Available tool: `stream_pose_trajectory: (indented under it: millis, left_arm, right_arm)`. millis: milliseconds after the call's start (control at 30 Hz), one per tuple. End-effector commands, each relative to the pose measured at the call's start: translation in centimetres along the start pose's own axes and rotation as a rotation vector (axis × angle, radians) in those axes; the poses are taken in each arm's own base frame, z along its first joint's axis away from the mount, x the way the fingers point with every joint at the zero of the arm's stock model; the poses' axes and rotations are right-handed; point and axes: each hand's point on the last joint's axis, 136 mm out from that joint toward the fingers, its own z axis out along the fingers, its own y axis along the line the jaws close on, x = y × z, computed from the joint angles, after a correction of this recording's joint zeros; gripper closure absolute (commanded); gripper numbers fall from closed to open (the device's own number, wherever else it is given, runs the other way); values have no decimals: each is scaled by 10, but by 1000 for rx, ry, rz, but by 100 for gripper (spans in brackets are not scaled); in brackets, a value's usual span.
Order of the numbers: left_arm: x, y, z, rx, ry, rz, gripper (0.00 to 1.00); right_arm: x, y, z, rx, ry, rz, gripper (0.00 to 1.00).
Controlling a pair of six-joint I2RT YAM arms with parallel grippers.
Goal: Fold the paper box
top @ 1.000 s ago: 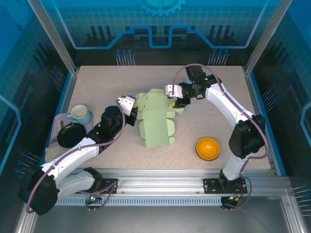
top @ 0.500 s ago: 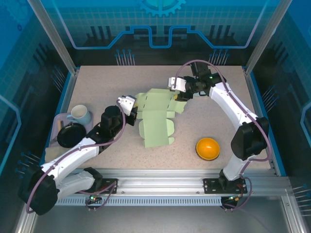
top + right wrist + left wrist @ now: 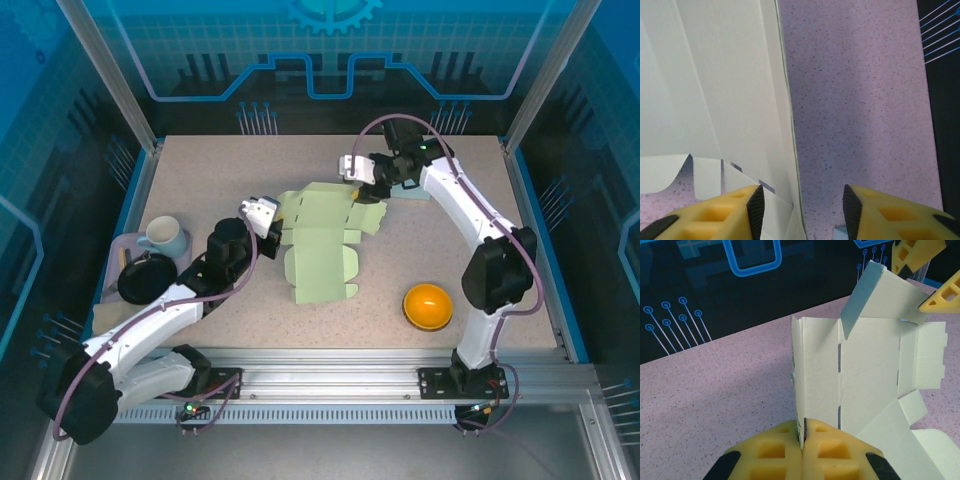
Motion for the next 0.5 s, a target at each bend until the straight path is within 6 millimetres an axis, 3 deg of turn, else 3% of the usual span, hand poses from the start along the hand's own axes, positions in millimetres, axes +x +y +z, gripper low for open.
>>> stream_pose_trajectory:
  millis: [0, 167, 333, 467]
  left_arm:
    - [-12, -2, -6, 9, -43, -17, 100]
    - [-13, -3, -7, 14, -45, -19, 100]
    - [-16, -5, -9, 28, -58, -25, 100]
    - [-14, -4, -9, 22, -51, -24, 100]
  right_arm:
    - [-10, 11, -1, -56, -23, -12, 56]
    - [-14, 11, -1, -59, -35, -17, 67]
    - [-12, 14, 3, -67, -23, -28, 67]
    - [-13, 15, 2, -70, -22, -30, 81]
